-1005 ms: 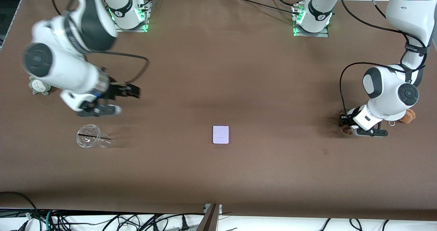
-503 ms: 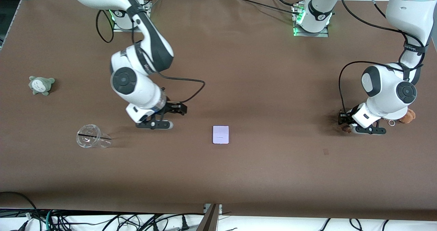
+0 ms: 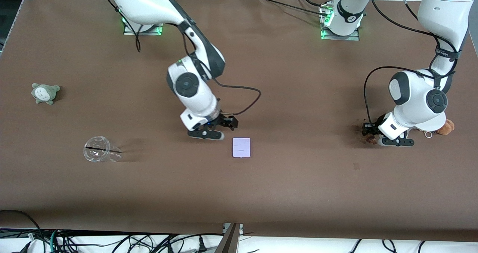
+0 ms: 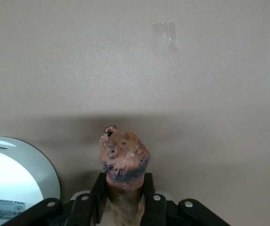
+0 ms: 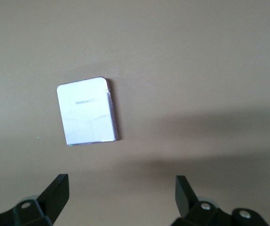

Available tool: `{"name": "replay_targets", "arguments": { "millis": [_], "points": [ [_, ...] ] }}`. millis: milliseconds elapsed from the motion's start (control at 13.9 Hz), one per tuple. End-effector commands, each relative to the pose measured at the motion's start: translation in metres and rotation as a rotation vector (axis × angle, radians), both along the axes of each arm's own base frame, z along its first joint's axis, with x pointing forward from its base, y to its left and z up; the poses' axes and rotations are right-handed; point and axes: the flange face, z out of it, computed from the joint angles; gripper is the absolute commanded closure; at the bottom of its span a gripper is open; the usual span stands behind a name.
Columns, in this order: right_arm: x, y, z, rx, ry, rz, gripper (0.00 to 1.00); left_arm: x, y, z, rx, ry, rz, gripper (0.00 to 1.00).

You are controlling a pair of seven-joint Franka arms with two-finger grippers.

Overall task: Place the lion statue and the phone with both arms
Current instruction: 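Lower the right gripper onto the white phone and grasp it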

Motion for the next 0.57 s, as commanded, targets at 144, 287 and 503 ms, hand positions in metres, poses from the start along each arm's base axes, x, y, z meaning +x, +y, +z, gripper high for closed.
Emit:
{"name": "replay_targets", "arguments": {
  "millis": [144,287,503],
  "points": [
    [-0.013,0.062,-0.038,-0.108,-0.110,0.042,0.00,-0.008,0.001,-0.004,-0.016,0.007,0.020,0.51],
    [-0.011,0.069,-0.045,-0.108,-0.138,0.047,0.00,-0.006,0.000,0.001,-0.016,0.001,0.024,0.00],
    [-0.011,0.078,-0.055,-0.084,-0.158,0.036,0.00,0.001,-0.008,0.018,-0.020,-0.011,0.078,0.00]
  ]
}}
